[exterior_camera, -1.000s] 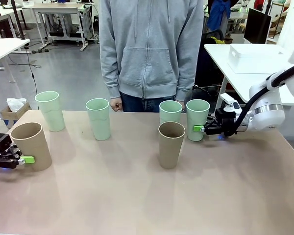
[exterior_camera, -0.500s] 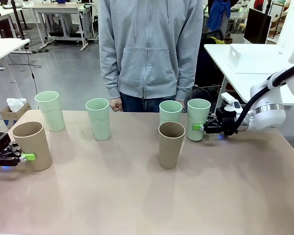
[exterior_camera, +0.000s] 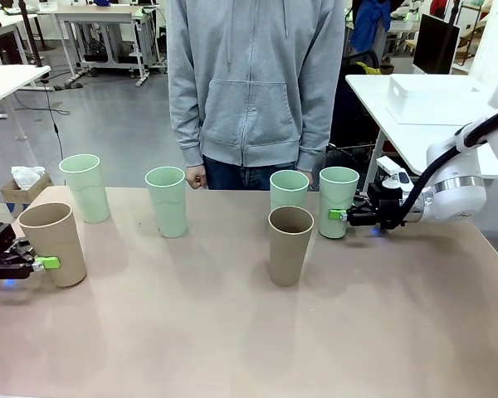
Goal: Stack the cups and store them in the basket.
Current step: Pick up two Reusable plastic cups , one in each hand.
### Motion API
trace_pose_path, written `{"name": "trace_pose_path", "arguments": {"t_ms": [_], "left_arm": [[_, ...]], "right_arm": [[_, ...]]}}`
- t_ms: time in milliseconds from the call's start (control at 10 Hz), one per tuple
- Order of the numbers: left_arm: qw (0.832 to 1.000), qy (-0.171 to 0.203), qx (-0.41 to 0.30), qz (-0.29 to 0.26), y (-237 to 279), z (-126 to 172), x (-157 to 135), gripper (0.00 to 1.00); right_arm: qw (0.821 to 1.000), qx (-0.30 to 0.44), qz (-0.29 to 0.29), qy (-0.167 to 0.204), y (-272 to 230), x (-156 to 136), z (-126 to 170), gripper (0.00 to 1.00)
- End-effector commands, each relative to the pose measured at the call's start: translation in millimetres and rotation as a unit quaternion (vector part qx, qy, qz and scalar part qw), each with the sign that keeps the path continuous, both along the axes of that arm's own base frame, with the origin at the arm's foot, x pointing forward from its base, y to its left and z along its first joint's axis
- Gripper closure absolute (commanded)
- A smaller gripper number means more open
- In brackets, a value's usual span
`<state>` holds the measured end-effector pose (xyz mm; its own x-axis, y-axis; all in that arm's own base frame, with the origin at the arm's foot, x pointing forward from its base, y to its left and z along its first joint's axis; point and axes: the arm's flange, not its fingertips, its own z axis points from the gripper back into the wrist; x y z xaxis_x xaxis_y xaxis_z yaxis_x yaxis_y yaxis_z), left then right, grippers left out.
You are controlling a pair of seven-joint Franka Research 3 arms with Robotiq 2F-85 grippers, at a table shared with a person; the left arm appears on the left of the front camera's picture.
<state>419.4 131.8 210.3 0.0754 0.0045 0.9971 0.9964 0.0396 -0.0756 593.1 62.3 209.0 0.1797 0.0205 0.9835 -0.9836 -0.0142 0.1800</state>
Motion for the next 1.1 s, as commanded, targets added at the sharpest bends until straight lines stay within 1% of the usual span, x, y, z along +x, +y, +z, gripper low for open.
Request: {"name": "trace_pose_path", "arguments": {"t_ms": [0,100,500,600,700,1000], "left_arm": [[1.000,-0.008,-0.024,0.016,-5,-7,-17,0.60],[1.000,0.000,0.000,0.000,0,0,0,0.60],[1.000,0.000,0.000,0.000,0,0,0,0.60],[1.000,0.018,0.006,-0.005,1,-2,2,0.15],[1.000,0.013,-0.014,0.008,8,19,3,0.15],[0.998,-0.006,-0.049,0.024,-10,84,-7,0.15]], "right_arm": [[0.999,-0.029,0.014,-0.021,6,-7,3,0.80],[1.000,0.000,0.000,0.000,0,0,0,0.80],[1.000,0.000,0.000,0.000,0,0,0,0.80],[1.000,-0.002,0.004,-0.001,0,-1,0,0.16],[0.999,-0.019,0.004,-0.032,2,-8,14,0.16],[0.996,-0.028,-0.020,-0.082,-4,-37,71,0.16]]}}
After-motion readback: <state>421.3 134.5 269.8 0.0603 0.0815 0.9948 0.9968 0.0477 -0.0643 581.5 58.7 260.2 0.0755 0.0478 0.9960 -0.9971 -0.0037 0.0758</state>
